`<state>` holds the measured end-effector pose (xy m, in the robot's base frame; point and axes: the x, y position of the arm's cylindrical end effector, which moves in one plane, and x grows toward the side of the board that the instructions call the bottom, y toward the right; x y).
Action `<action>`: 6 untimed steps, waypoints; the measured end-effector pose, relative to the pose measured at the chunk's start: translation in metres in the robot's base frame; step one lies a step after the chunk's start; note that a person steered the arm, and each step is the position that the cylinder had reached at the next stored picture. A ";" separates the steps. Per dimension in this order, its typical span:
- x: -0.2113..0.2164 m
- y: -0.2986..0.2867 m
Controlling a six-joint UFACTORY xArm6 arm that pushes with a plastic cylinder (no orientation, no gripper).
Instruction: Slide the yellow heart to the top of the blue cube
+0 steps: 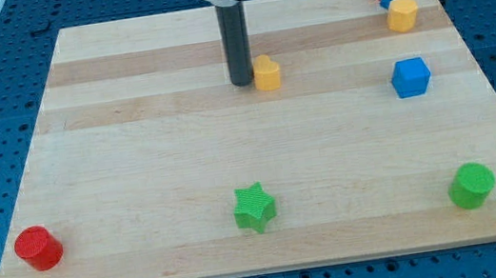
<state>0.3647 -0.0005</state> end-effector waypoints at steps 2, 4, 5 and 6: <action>-0.008 0.110; -0.009 0.112; -0.011 0.115; -0.013 0.140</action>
